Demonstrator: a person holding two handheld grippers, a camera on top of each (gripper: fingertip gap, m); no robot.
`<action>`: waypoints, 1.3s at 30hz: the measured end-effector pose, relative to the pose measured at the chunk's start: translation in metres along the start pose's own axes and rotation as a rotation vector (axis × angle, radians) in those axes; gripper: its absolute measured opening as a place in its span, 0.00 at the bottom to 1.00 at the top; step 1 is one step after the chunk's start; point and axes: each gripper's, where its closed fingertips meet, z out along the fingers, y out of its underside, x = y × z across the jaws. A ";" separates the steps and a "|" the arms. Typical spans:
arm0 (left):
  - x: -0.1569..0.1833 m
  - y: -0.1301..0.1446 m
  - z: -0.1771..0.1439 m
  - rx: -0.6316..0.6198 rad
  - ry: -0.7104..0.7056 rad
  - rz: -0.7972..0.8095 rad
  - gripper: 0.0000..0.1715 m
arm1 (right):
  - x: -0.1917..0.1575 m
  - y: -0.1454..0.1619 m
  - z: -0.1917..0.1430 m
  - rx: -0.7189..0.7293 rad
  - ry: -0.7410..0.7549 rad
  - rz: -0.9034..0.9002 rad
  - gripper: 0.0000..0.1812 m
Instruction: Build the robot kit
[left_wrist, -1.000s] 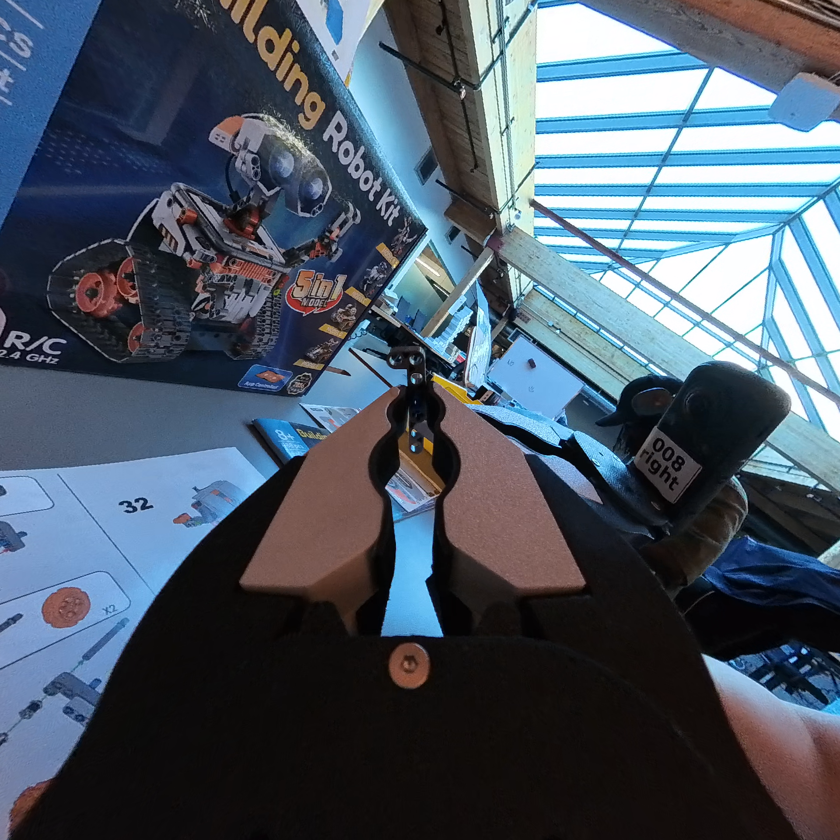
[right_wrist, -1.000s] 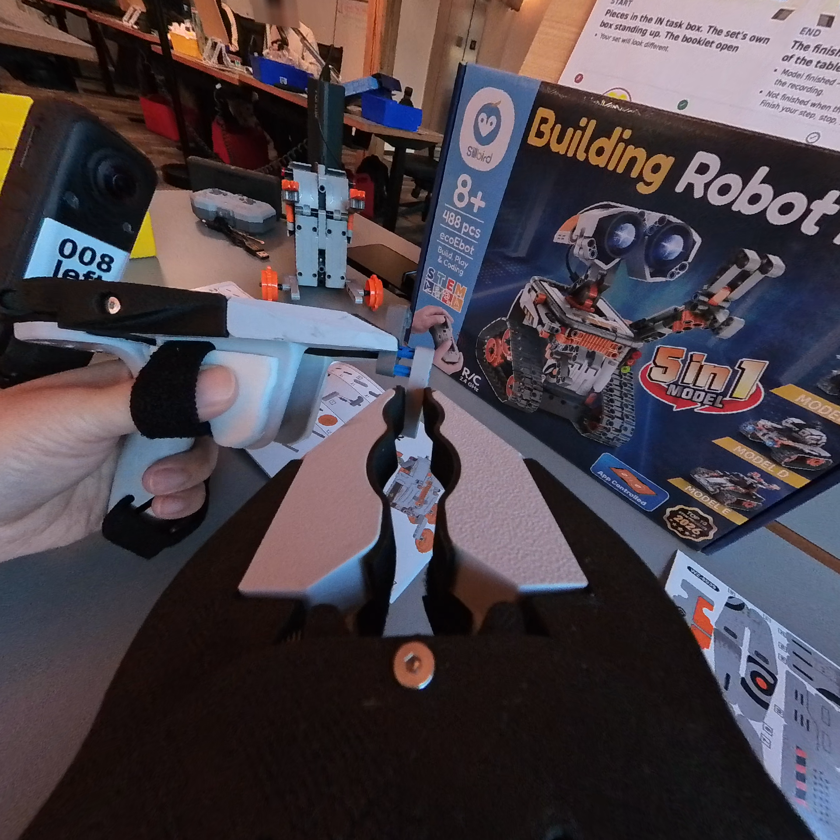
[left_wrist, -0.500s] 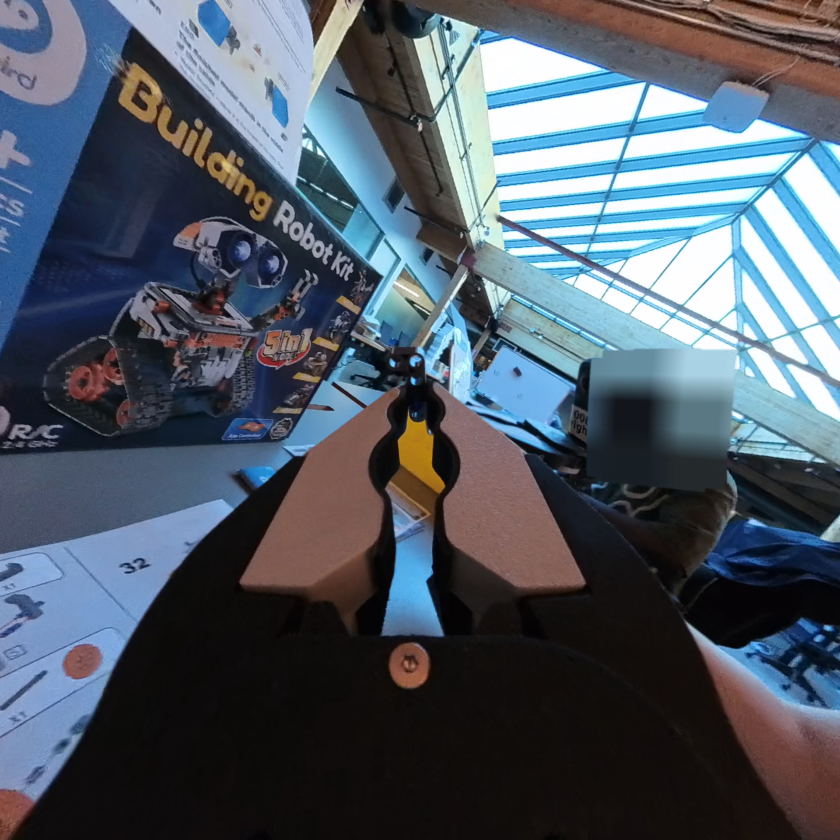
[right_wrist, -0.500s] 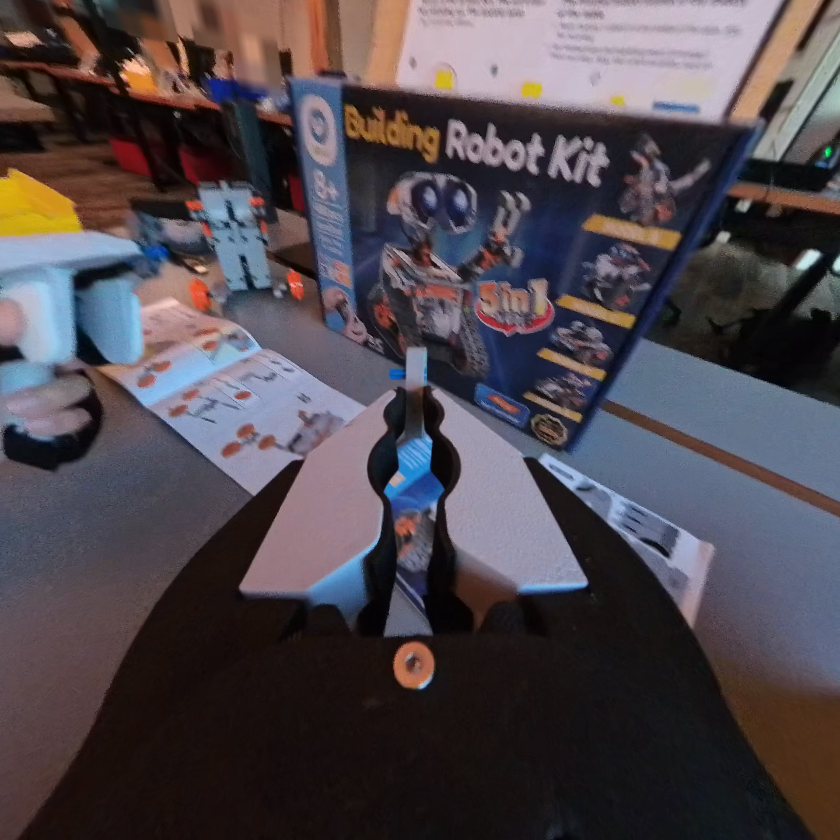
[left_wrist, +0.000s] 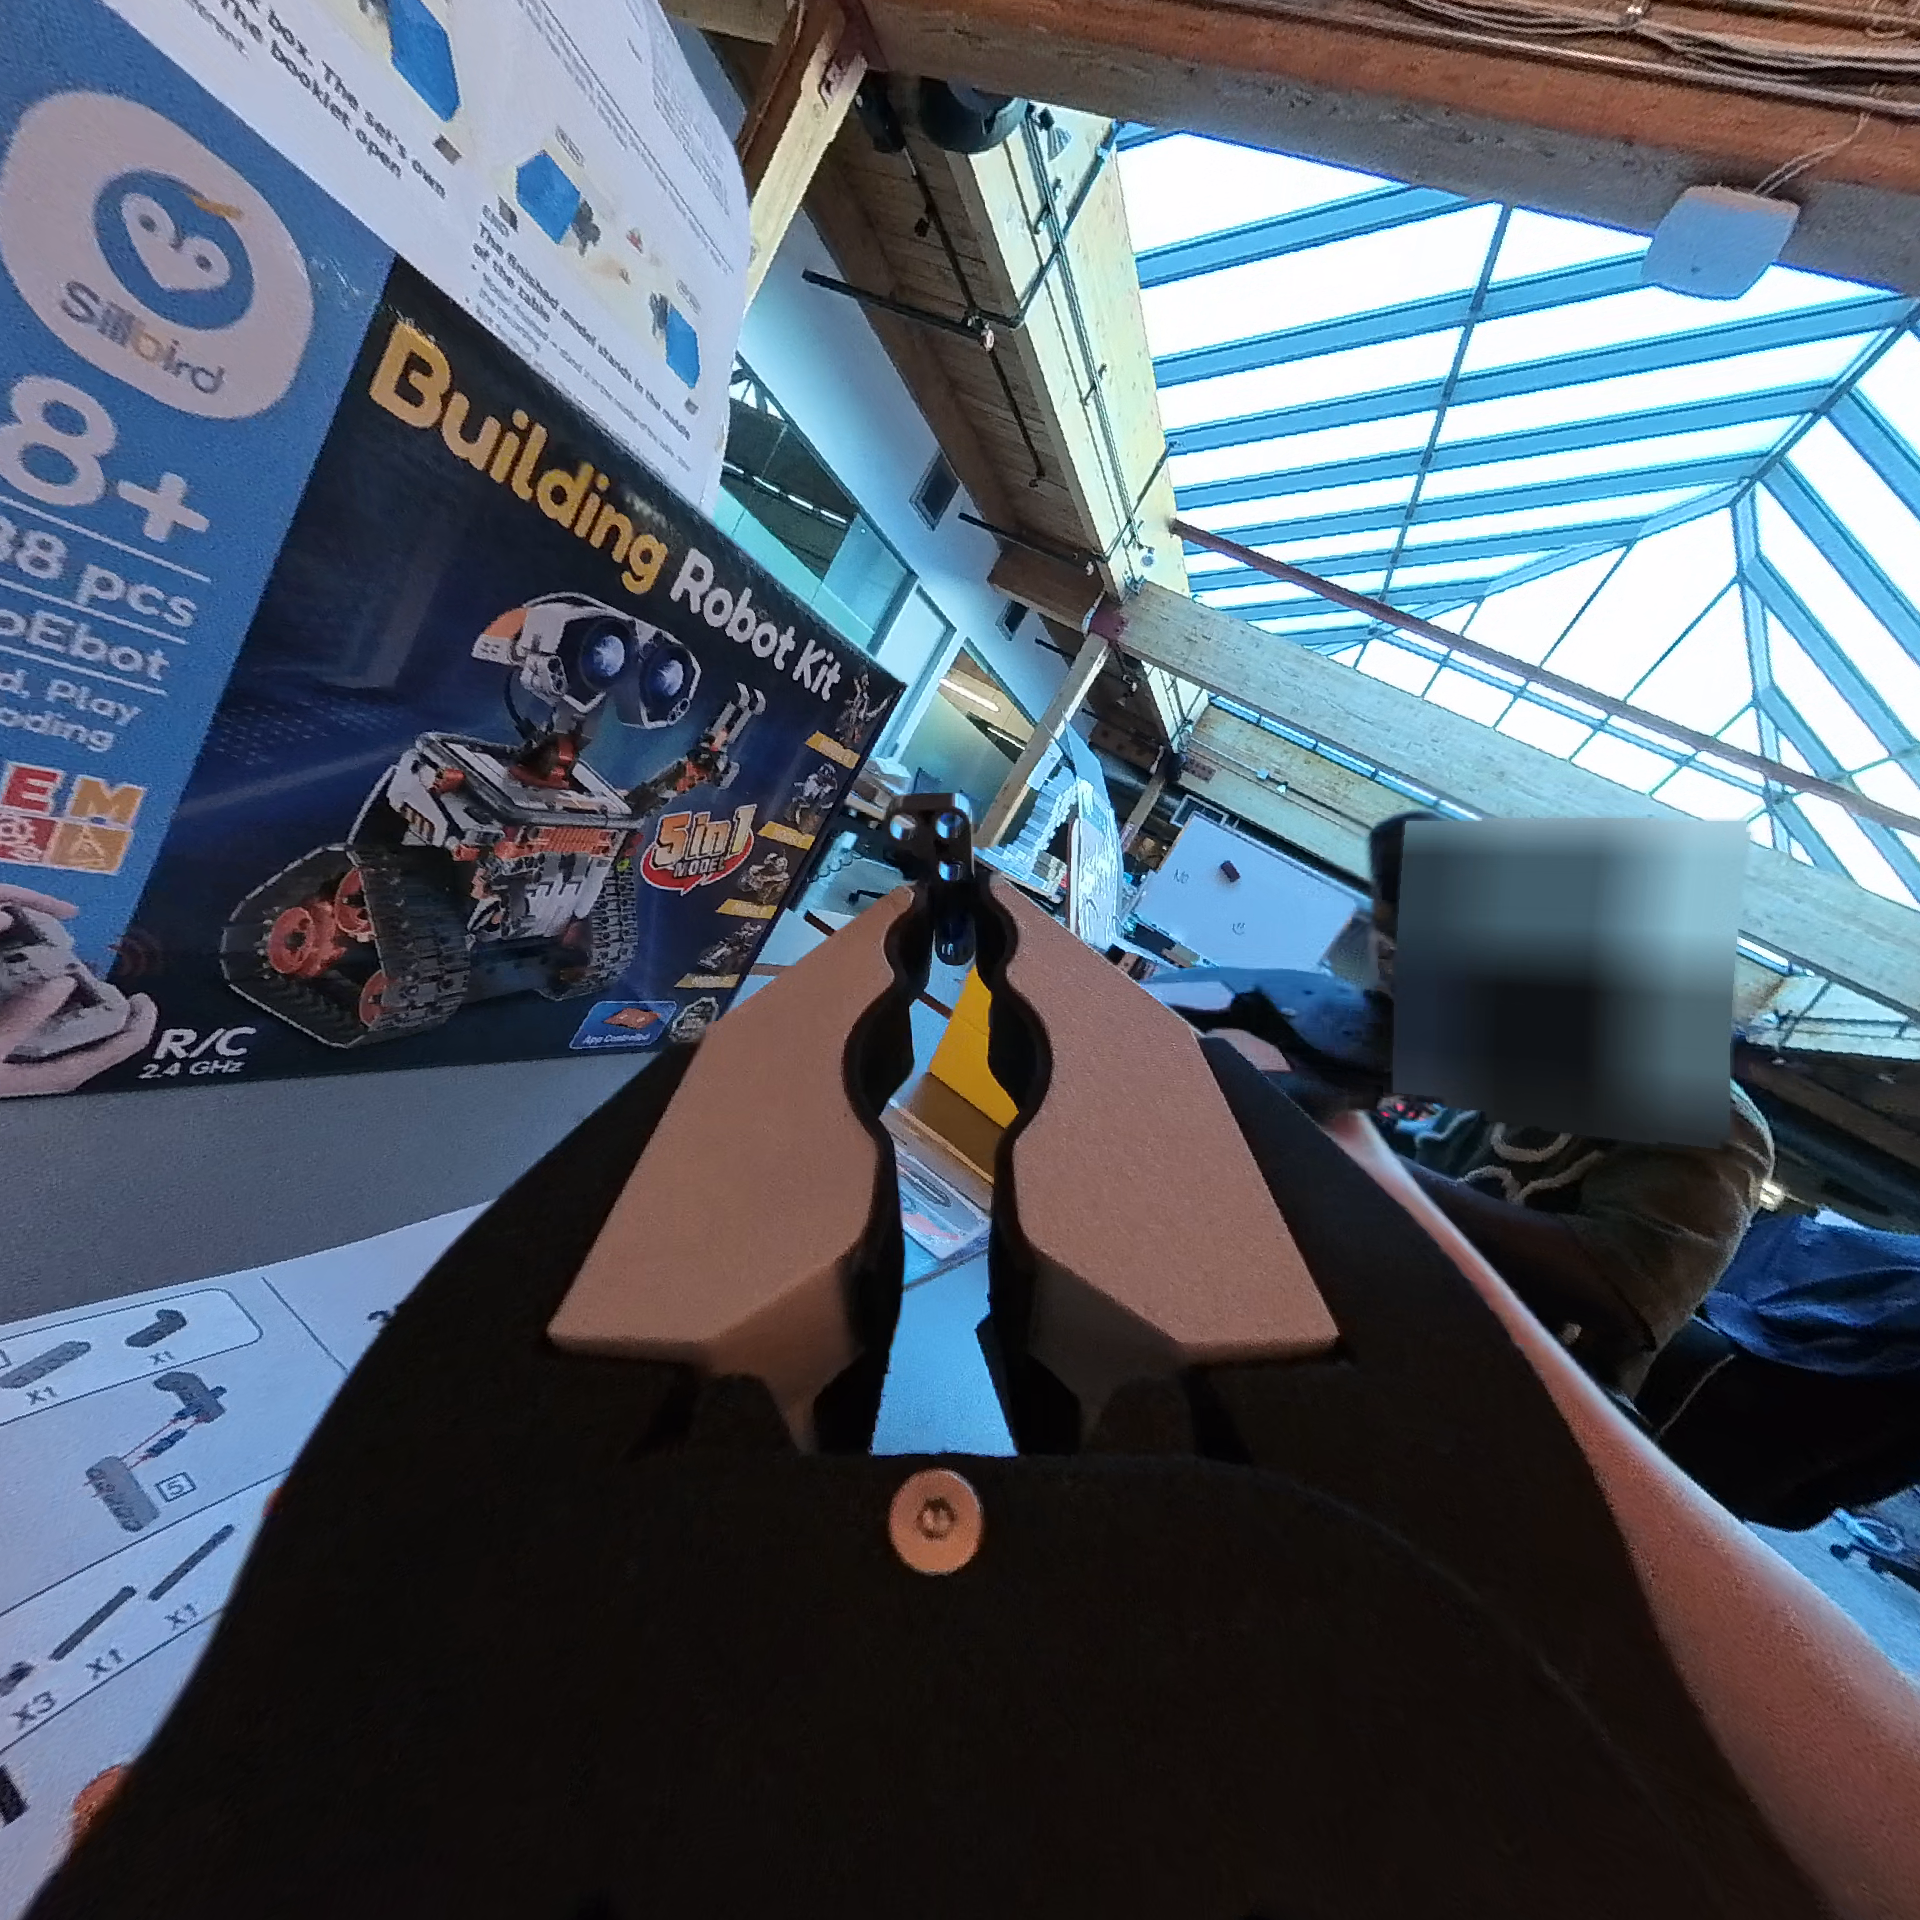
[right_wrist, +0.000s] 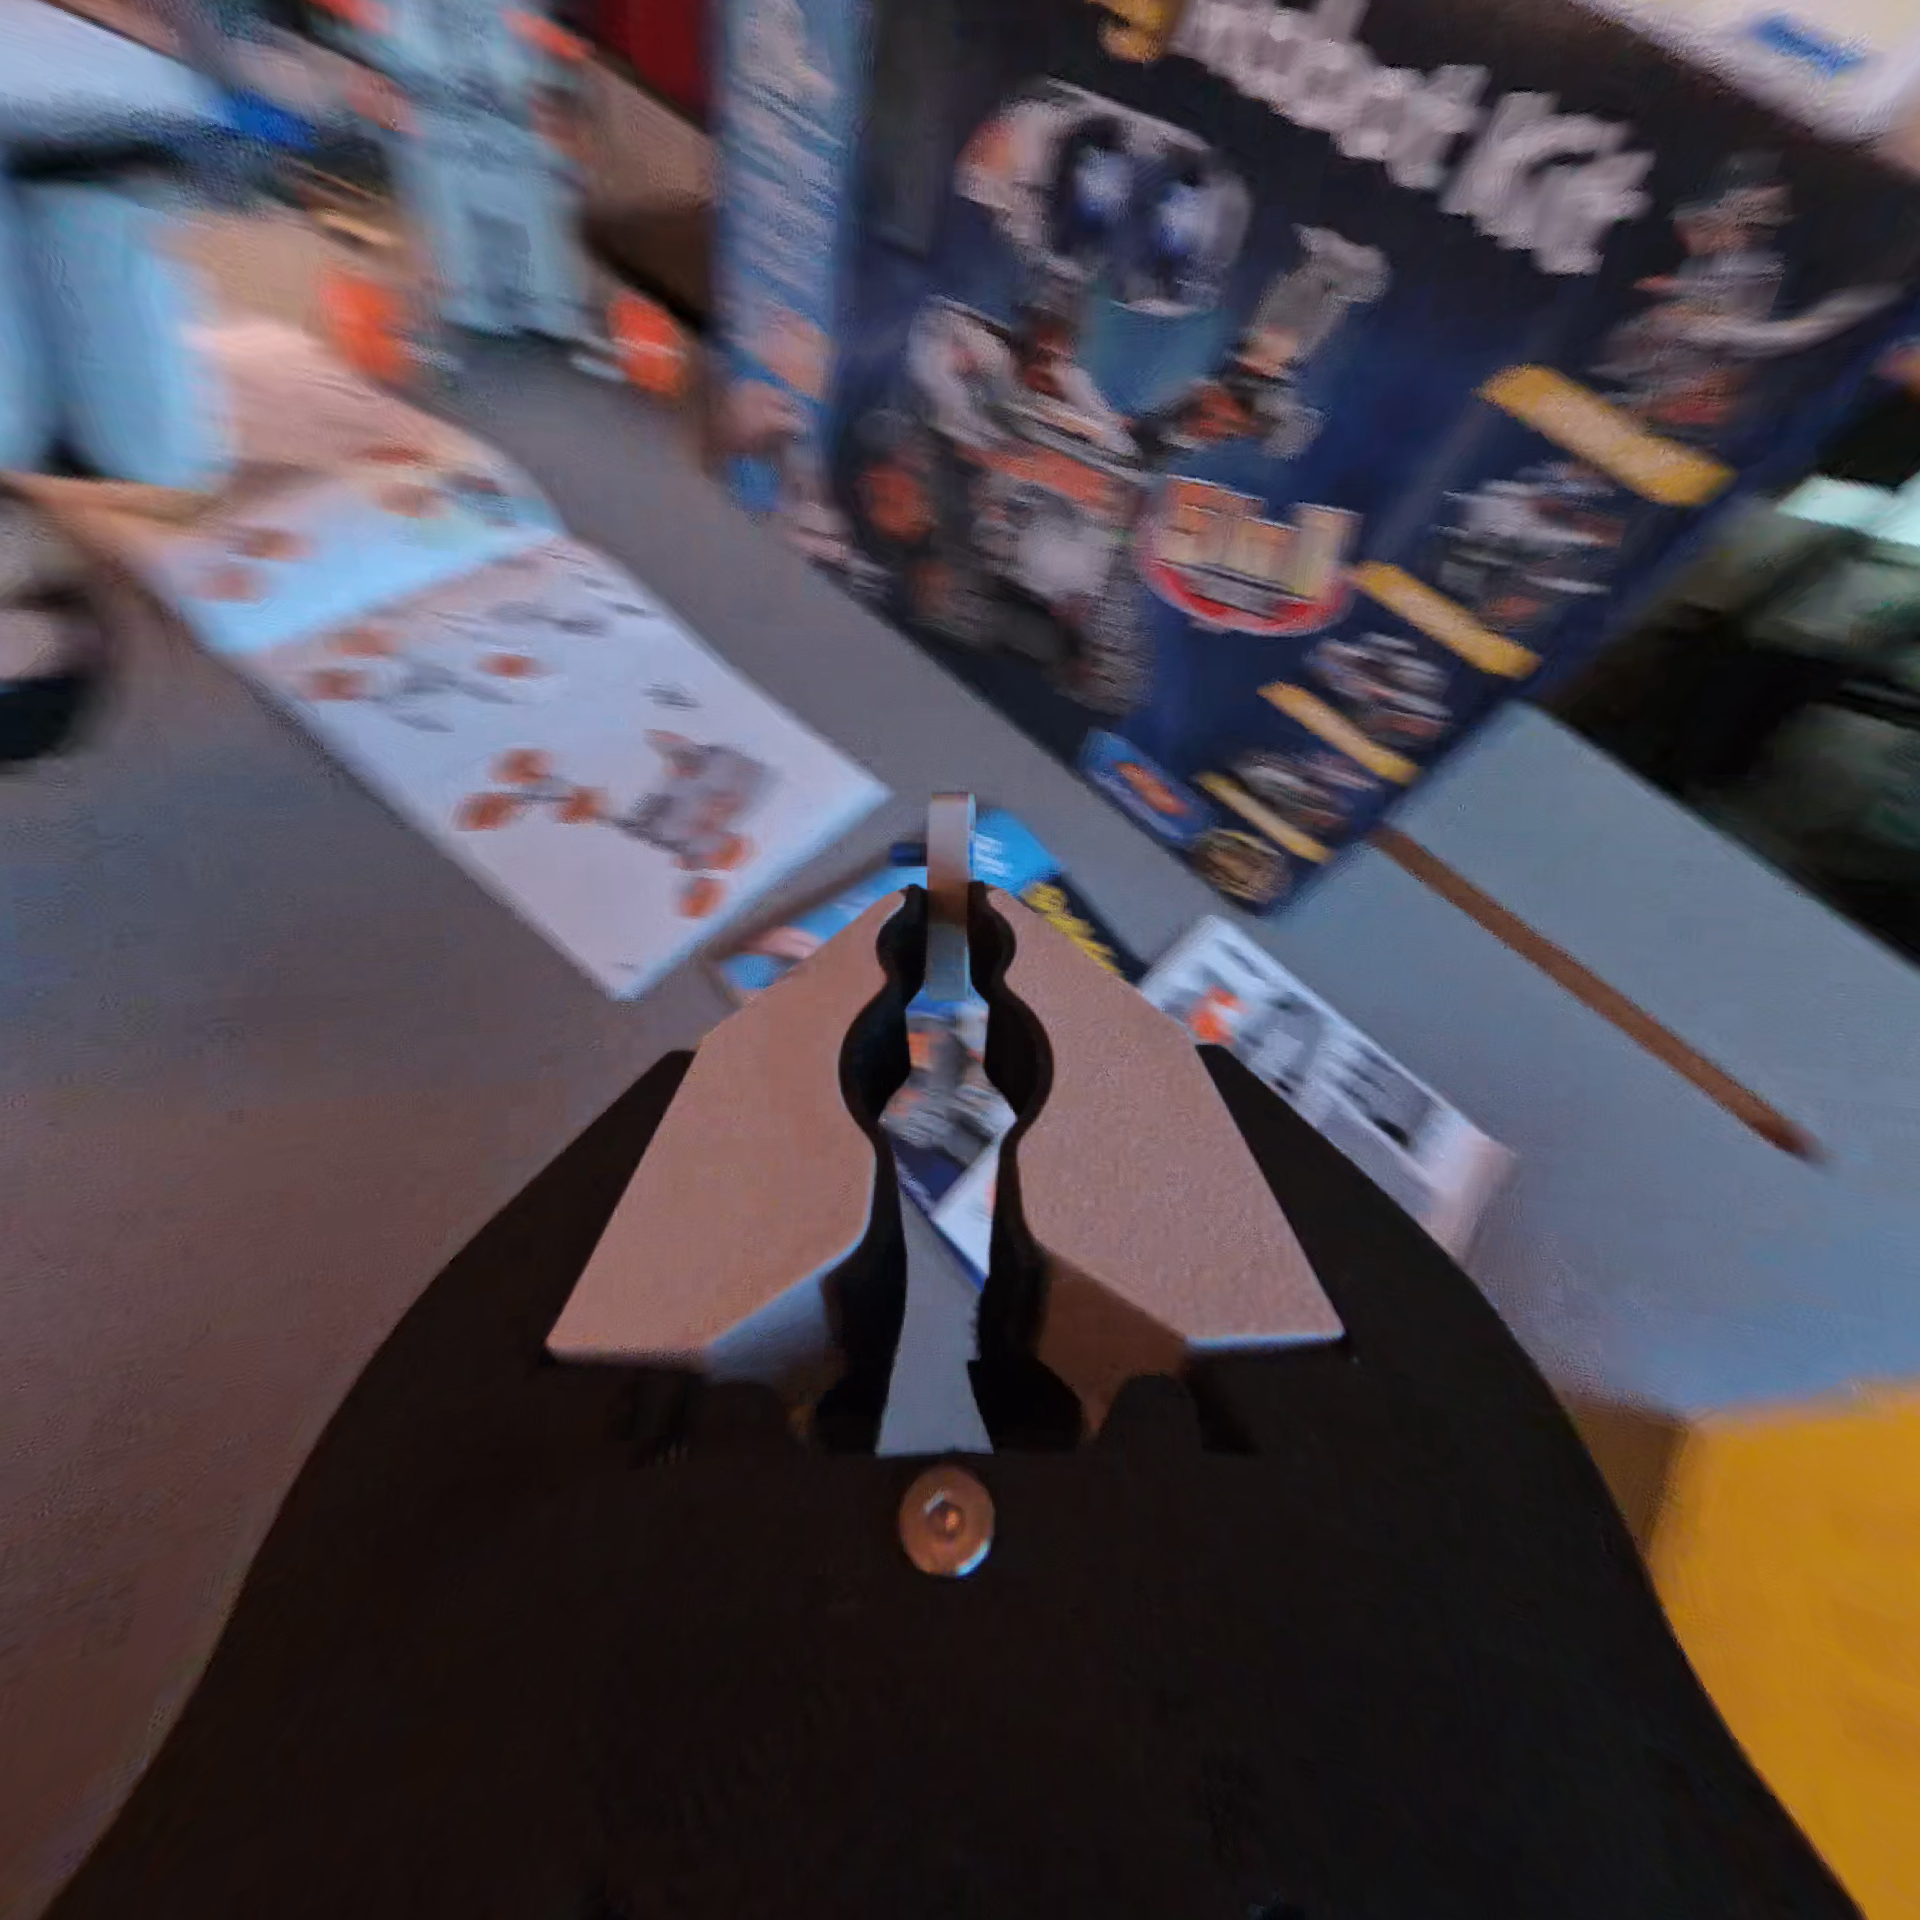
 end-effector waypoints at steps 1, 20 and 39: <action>0.000 -0.002 -0.001 0.004 -0.007 0.006 0.02 | 0.006 -0.001 -0.002 -0.034 0.089 0.003 0.03; -0.001 0.018 0.005 -0.082 -0.054 0.060 0.02 | 0.062 0.052 0.031 -0.073 0.268 0.288 0.03; -0.015 0.043 0.012 -0.159 -0.090 -0.034 0.02 | 0.004 -0.008 0.029 0.158 0.089 0.369 0.03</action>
